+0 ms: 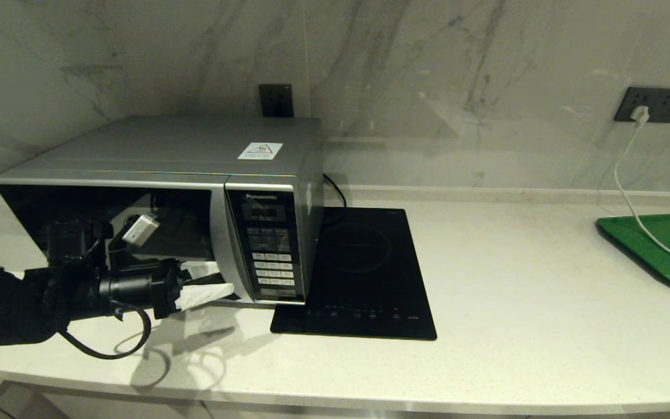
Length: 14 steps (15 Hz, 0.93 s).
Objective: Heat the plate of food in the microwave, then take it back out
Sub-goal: Open the microwave oven
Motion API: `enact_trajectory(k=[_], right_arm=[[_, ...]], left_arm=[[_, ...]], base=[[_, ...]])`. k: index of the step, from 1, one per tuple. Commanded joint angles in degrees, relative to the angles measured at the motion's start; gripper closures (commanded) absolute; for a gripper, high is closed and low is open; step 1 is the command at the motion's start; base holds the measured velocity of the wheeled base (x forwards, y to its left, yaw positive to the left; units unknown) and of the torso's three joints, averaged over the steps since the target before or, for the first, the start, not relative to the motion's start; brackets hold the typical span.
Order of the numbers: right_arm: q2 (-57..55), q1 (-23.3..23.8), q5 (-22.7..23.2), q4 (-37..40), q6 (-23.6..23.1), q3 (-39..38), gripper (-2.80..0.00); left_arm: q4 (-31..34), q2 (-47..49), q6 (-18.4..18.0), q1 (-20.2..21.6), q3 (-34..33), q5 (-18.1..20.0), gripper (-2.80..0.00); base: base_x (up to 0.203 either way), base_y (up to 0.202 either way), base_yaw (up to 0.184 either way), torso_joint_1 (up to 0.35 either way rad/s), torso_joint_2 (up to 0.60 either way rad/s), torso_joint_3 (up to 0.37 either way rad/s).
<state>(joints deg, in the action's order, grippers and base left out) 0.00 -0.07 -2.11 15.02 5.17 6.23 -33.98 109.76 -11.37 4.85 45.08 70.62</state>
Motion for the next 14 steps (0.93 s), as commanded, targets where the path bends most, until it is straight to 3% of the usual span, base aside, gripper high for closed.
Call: enact_trajectory(k=[1,14], right_arm=[[0.0,0.0,0.0,0.1,0.0,0.0,0.00],[0.0,0.0,0.0,0.1,0.0,0.0,0.00]], left_arm=[[-0.3,1.1,-0.1,-0.1,0.4,0.4,-2.80],[-0.3,1.0,0.4,-3.1,0.8,1.5,-2.80]], base=[[0.000,0.000,0.000,0.000,0.00,0.000],[0.000,0.000,0.000,0.000,0.00,0.000]])
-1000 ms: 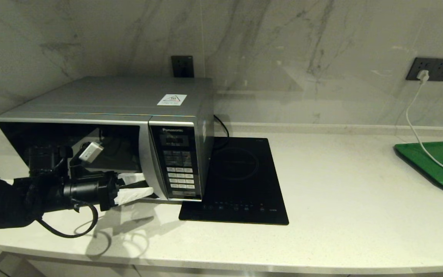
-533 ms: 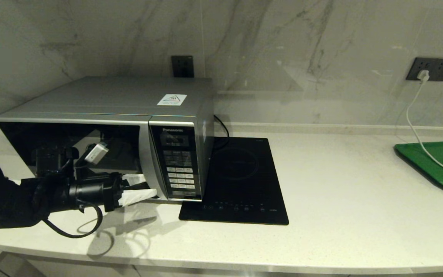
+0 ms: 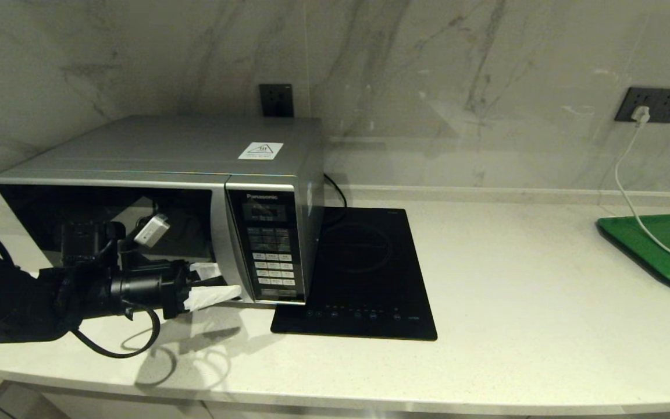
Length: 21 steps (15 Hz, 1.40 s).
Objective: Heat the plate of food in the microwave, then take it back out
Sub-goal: Open the microwave oven
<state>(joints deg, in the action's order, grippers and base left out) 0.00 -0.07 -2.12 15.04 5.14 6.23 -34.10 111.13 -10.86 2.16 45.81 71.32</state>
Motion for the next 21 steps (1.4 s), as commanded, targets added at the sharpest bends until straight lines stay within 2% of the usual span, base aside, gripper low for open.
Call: enact_trajectory(k=[1,3,12,14,16,18,19,21], right_arm=[[0.0,0.0,0.0,0.1,0.0,0.0,0.00],[0.0,0.0,0.0,0.1,0.0,0.0,0.00],[0.0,0.0,0.0,0.1,0.0,0.0,0.00],[0.0,0.0,0.0,0.1,0.0,0.0,0.00],[0.0,0.0,0.0,0.1,0.0,0.0,0.00],[0.0,0.0,0.0,0.1,0.0,0.0,0.00],[0.0,0.0,0.0,0.1,0.0,0.0,0.00],[0.0,0.0,0.0,0.1,0.0,0.0,0.00]], left_arm=[[-0.1,-0.5,0.0,-0.5,0.0,2.1,-2.80],[0.1,-0.8,0.6,-0.6,-0.7,3.3,-2.80],[0.2,-1.7,2.5,-0.3,-1.7,4.0,-2.80],[0.4,-3.5,4.0,1.1,-3.0,8.8,-2.80],[0.4,-5.7,8.1,3.3,-4.8,14.9,-2.80],[0.4,-5.9,8.8,5.2,-5.5,14.8,-2.80],[0.4,-5.8,8.7,6.3,-6.5,13.6,-2.80],[-0.1,-6.3,7.5,8.3,-9.3,6.8,-2.80]], base=[[0.000,0.000,0.000,0.000,0.00,0.000],[0.000,0.000,0.000,0.000,0.00,0.000],[0.000,0.000,0.000,0.000,0.00,0.000],[0.000,0.000,0.000,0.000,0.00,0.000],[0.000,0.000,0.000,0.000,0.00,0.000],[0.000,0.000,0.000,0.000,0.00,0.000],[0.000,0.000,0.000,0.000,0.00,0.000],[0.000,0.000,0.000,0.000,0.00,0.000]])
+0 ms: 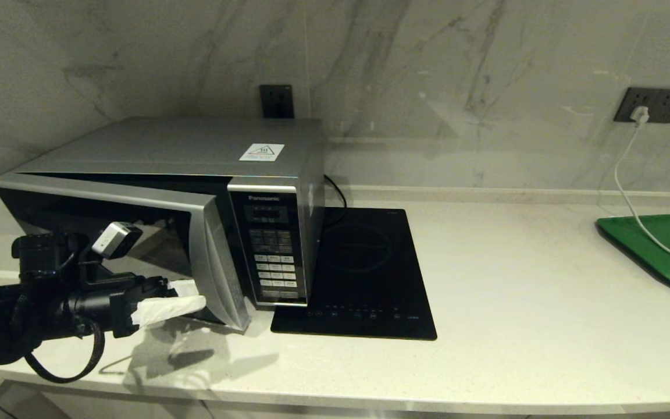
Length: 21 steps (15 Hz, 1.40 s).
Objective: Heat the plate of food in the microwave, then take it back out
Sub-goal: Open the microwave oven
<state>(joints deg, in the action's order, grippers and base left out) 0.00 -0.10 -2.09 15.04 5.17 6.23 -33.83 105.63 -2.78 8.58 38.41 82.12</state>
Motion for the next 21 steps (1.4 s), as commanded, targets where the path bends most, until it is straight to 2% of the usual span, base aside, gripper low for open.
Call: enact_trajectory(k=[1,3,5,7,9,10,11,12,13,15,17,18,19,20,21], right_arm=[[0.0,0.0,0.0,0.1,0.0,0.0,0.00],[0.0,0.0,0.0,0.1,0.0,0.0,0.00],[0.0,0.0,0.0,0.1,0.0,0.0,0.00],[0.0,0.0,0.0,0.1,0.0,0.0,0.00],[0.0,0.0,0.0,0.1,0.0,0.0,0.00],[0.0,0.0,0.0,0.1,0.0,0.0,0.00],[0.0,0.0,0.0,0.1,0.0,0.0,0.00],[0.0,0.0,0.0,0.1,0.0,0.0,0.00],[0.0,0.0,0.0,0.1,0.0,0.0,0.00],[0.0,0.0,0.0,0.1,0.0,0.0,0.00],[0.0,0.0,0.0,0.1,0.0,0.0,0.00],[0.0,0.0,0.0,0.1,0.0,0.0,0.00],[0.0,0.0,0.0,0.1,0.0,0.0,0.00],[0.0,0.0,0.0,0.1,0.0,0.0,0.00],[-0.1,0.0,0.0,0.1,0.0,0.0,0.00]], left_arm=[[-0.4,-1.5,-2.7,3.9,-3.6,-6.0,-2.80],[-0.4,-2.9,-10.5,10.6,-7.7,-7.0,-2.80],[-0.4,-4.3,-15.3,18.7,-11.0,-7.5,-2.80],[-0.5,-7.7,-17.3,25.0,-14.5,-8.0,-2.80],[-0.4,-13.7,-17.7,28.3,-16.6,-8.4,-2.80],[-0.4,-16.7,-17.2,29.2,-17.3,-9.9,-2.80],[-0.3,-19.6,-15.9,29.4,-17.4,-13.7,-2.80],[-0.2,-21.6,-14.9,28.5,-17.5,-20.0,-2.80],[0.0,-23.4,-14.2,25.5,-17.6,-26.7,-2.80],[0.3,-25.9,-12.4,17.4,-17.0,-42.3,-2.80],[1.0,-28.9,-6.8,7.0,-13.6,-54.6,-2.80],[3.1,-30.2,-4.6,1.5,-10.2,-61.3,0.00],[7.6,-31.8,-2.9,-3.9,-4.4,-68.5,0.00],[13.4,-33.4,-1.4,-7.7,1.8,-73.9,0.00],[19.6,-35.1,0.0,-10.4,7.9,-77.3,0.00]], base=[[0.000,0.000,0.000,0.000,0.00,0.000],[0.000,0.000,0.000,0.000,0.00,0.000],[0.000,0.000,0.000,0.000,0.00,0.000],[0.000,0.000,0.000,0.000,0.00,0.000],[0.000,0.000,0.000,0.001,0.00,0.017],[0.000,0.000,0.000,0.000,0.00,0.000],[0.000,0.000,0.000,0.000,0.00,0.000],[0.000,0.000,0.000,0.000,0.00,0.000],[0.000,0.000,0.000,0.000,0.00,0.000],[0.000,0.000,0.000,0.000,0.00,0.000],[0.000,0.000,0.000,0.000,0.00,0.000],[0.000,0.000,0.000,0.000,0.00,0.000],[0.000,0.000,0.000,0.000,0.00,0.000],[0.000,0.000,0.000,0.000,0.00,0.000],[0.000,0.000,0.000,0.000,0.00,0.000]])
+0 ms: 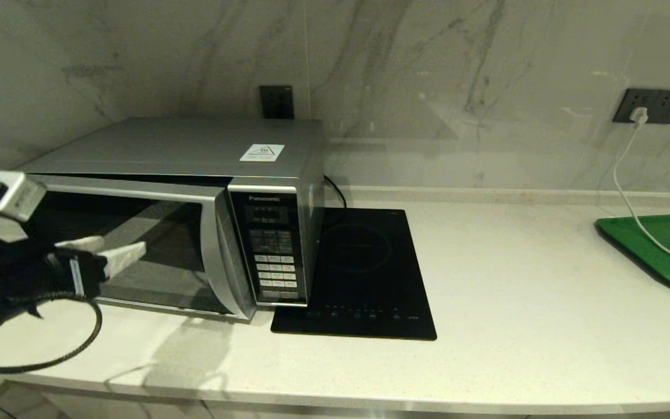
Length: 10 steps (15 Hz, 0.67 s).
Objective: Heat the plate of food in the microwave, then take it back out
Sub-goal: Open the microwave oven
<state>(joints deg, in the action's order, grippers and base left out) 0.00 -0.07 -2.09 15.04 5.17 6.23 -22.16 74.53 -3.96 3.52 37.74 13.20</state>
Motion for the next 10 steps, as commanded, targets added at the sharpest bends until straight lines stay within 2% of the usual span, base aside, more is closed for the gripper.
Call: enact_trajectory(k=[1,5,7,10], right_arm=[[0.0,0.0,0.0,0.1,0.0,0.0,0.00],[0.0,0.0,0.0,0.1,0.0,0.0,0.00],[0.0,0.0,0.0,0.1,0.0,0.0,0.00],[0.0,0.0,0.0,0.1,0.0,0.0,0.00]], left_arm=[[15.2,-5.4,2.2,-7.4,15.3,-10.7,0.00],[41.9,-6.7,4.1,-11.9,40.7,-14.7,0.00],[46.3,-1.0,4.4,-12.6,45.3,-17.2,0.00],[47.9,9.3,5.2,-13.0,49.1,-21.7,0.00]], base=[[0.000,0.000,0.000,0.000,0.00,0.000],[0.000,0.000,0.000,0.000,0.00,0.000],[0.000,0.000,0.000,0.000,0.00,0.000],[0.000,0.000,0.000,0.000,0.00,0.000]])
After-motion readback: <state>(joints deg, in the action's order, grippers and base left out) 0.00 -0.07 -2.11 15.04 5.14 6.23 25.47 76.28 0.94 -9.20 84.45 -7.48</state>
